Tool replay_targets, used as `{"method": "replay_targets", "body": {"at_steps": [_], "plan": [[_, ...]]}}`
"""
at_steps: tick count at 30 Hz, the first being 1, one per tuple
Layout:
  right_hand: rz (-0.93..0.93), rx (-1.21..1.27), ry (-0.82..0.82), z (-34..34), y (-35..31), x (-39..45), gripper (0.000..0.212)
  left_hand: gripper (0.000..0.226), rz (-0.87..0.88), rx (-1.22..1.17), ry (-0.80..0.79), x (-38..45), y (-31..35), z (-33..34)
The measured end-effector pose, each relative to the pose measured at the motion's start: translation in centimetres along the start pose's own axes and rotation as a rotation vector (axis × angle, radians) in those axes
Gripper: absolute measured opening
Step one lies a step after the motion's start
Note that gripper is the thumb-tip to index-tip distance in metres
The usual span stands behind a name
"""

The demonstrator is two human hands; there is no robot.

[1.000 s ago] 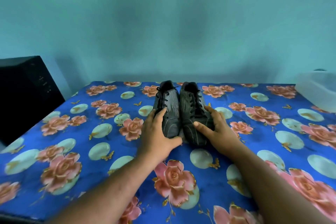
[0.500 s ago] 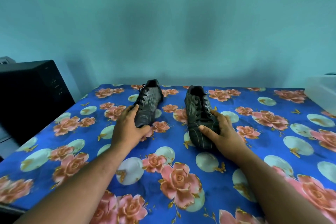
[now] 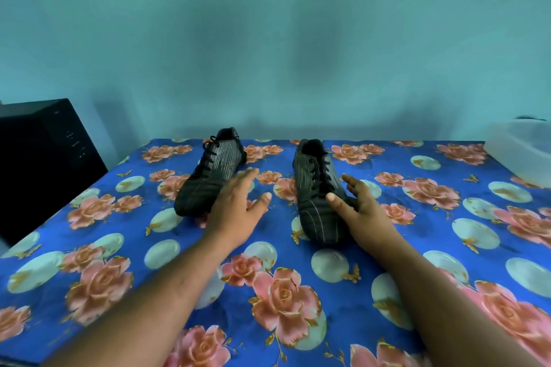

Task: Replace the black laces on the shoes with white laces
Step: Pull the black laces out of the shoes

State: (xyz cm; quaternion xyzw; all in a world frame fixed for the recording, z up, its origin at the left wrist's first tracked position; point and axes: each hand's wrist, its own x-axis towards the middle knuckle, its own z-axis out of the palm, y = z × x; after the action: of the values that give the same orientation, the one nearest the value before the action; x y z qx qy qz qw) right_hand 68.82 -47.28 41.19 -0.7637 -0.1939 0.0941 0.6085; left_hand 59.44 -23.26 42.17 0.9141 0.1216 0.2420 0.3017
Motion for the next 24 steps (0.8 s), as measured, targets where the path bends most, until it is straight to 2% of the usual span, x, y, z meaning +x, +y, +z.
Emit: {"method": "replay_targets", "body": {"at_steps": [2, 5, 7, 11, 17, 24], "plan": [[0.031, 0.093, 0.018, -0.4, 0.4, 0.3, 0.063, 0.06, -0.088, -0.164, -0.141, 0.5, 2.4, 2.3], [0.089, 0.246, 0.008, -0.7, 0.5, 0.5, 0.055, 0.065, -0.169, -0.361, -0.221, 2.0, 4.7, 5.3], [0.114, 0.283, 0.003, -1.0, 0.7, 0.7, 0.047, 0.067, -0.188, -0.431, -0.222, 2.8, 5.4, 6.7], [0.135, 0.298, 0.043, -1.2, 0.9, 1.2, 0.042, 0.064, -0.222, -0.553, -0.127, 2.7, 5.7, 8.1], [0.141, 0.256, 0.112, -1.6, 0.5, 1.1, 0.036, 0.062, -0.163, -0.6, -0.172, 2.3, 6.3, 8.1], [0.129, 0.046, 0.166, -2.3, -0.1, 0.5, 0.035, 0.063, -0.102, -0.503, -0.217, 0.9, 6.8, 8.0]]}}
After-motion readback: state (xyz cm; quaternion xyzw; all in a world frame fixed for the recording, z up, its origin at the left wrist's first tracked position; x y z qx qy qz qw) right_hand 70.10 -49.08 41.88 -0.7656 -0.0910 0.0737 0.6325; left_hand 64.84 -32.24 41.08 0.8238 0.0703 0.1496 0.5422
